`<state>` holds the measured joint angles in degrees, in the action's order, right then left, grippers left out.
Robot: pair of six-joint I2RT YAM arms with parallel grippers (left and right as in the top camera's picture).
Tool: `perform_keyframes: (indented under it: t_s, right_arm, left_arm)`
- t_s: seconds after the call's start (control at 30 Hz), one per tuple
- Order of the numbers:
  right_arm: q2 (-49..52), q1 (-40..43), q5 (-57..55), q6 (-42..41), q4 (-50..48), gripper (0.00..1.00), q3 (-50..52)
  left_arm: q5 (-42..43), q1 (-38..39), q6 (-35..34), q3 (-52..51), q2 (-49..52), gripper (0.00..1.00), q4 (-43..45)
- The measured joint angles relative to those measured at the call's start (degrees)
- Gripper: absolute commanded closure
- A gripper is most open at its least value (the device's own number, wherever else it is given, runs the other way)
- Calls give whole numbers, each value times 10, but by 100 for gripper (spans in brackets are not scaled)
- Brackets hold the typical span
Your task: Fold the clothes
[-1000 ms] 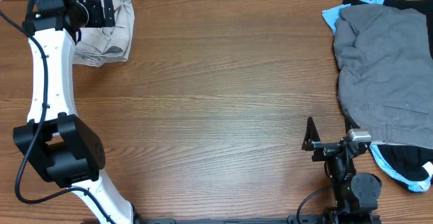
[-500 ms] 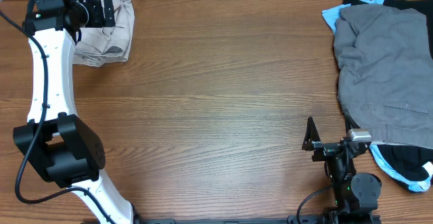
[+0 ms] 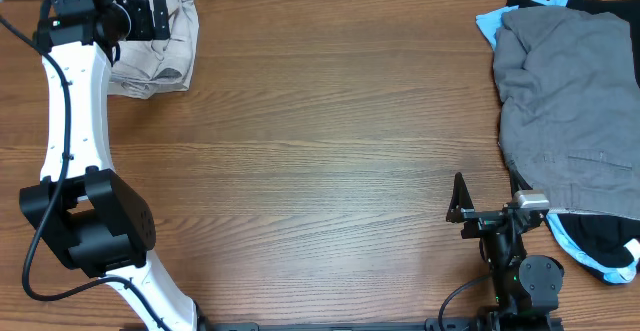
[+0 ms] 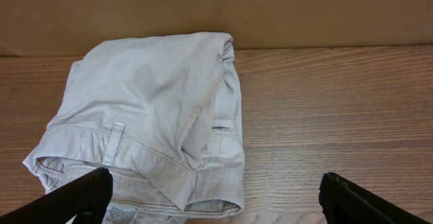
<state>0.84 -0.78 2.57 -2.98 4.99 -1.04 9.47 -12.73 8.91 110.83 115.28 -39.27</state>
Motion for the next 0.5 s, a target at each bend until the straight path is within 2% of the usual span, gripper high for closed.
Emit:
perform_keyframes:
  t_s: [0.23, 0.5]
  right_arm:
    - [0, 0, 0, 0, 0, 0, 0]
    - [0, 0, 0, 0, 0, 0, 0]
  left_arm:
    - [0, 17, 0, -6, -27, 0, -2]
    - [0, 105, 0, -6, -147, 0, -1]
